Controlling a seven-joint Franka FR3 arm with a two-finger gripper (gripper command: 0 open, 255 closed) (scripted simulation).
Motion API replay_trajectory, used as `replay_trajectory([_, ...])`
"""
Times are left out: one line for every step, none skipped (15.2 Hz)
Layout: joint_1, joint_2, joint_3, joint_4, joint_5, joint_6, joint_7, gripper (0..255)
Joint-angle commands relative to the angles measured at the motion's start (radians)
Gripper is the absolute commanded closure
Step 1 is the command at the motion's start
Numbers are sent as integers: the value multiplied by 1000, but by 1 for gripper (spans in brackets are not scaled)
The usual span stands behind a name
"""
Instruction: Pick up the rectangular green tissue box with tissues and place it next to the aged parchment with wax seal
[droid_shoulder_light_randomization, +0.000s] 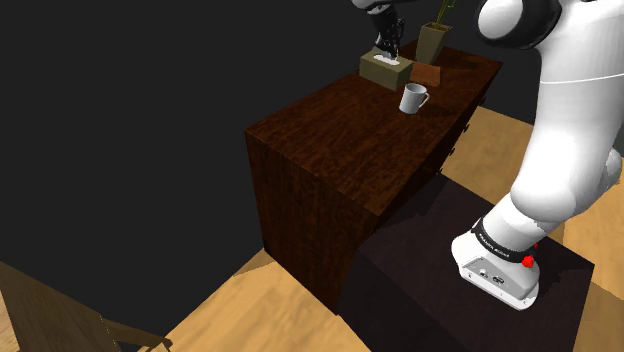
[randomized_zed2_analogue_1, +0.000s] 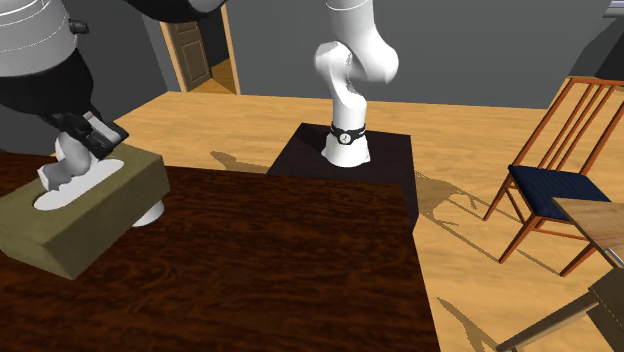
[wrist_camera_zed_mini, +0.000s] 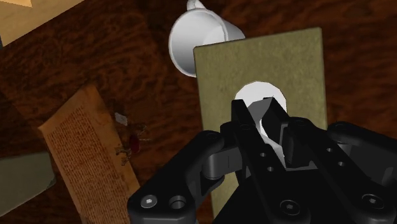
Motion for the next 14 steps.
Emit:
replay_trajectory([-27,32,-12,49,-2,4,-42,255])
replay_trajectory([-42,46,-18,70,-3,9,-62,255])
replay_trajectory([-56,62,-23,92,-3,13,-82,255])
replay_trajectory([-71,79,-29,118,-3,15,-103,255])
replay_trajectory([-87,98,-34,146,-2,17,-124,255])
replay_trajectory([-102,119,-39,178,-1,17,-145,255])
replay_trajectory([-118,142,-44,213,0,16,-167,255])
replay_trajectory([-133,168,-49,254,2,13,-190,255])
replay_trajectory([-149,197,-54,300,4,8,-214,255])
replay_trajectory([-165,231,-59,354,7,0,-239,255])
replay_trajectory([-182,271,-63,419,11,-13,-266,255])
replay_trajectory([-199,322,-69,504,15,-34,-297,255])
replay_trajectory([-223,432,-80,694,26,-94,-351,255])
replay_trajectory([-221,393,-76,612,23,-56,-331,255])
